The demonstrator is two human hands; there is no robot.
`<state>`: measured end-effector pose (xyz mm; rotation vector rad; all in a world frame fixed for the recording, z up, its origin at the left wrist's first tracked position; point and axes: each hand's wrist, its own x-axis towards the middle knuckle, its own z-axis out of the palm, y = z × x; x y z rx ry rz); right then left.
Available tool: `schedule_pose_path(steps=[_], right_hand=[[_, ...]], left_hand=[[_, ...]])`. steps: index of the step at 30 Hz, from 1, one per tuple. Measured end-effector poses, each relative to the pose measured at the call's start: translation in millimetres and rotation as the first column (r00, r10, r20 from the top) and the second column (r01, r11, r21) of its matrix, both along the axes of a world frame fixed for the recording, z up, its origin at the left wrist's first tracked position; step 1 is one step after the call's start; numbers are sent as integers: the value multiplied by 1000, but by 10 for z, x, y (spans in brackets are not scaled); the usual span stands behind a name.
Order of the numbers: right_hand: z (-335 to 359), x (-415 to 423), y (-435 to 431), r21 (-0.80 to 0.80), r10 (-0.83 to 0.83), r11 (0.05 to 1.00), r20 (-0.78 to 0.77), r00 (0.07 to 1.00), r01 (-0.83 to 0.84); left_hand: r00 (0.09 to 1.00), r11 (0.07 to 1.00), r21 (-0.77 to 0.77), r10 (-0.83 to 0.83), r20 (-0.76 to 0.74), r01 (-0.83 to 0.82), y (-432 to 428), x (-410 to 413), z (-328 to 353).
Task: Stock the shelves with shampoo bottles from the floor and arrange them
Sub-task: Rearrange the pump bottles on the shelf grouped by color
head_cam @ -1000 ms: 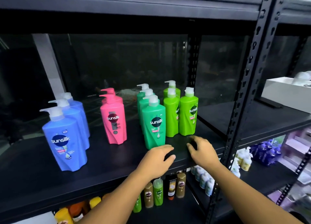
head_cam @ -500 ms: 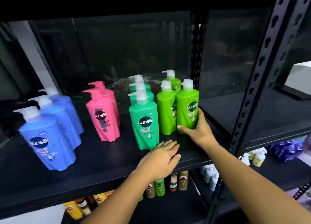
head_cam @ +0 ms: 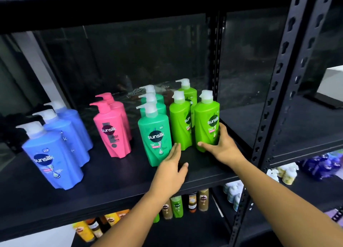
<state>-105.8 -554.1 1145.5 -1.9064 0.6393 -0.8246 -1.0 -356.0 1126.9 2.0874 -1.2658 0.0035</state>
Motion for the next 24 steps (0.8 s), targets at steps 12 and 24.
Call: schedule_pose_path(steps=[12,24], right_hand=[[-47,-146,95,-89,-65,994,62,996,71],[-45,-131,37,-76,-66,994,74,995,72]], left_hand=[[880,912,-157,301,-369,-378,-850,-54,123],[889,881,-316,211,-406,-353,-1261,284,82]])
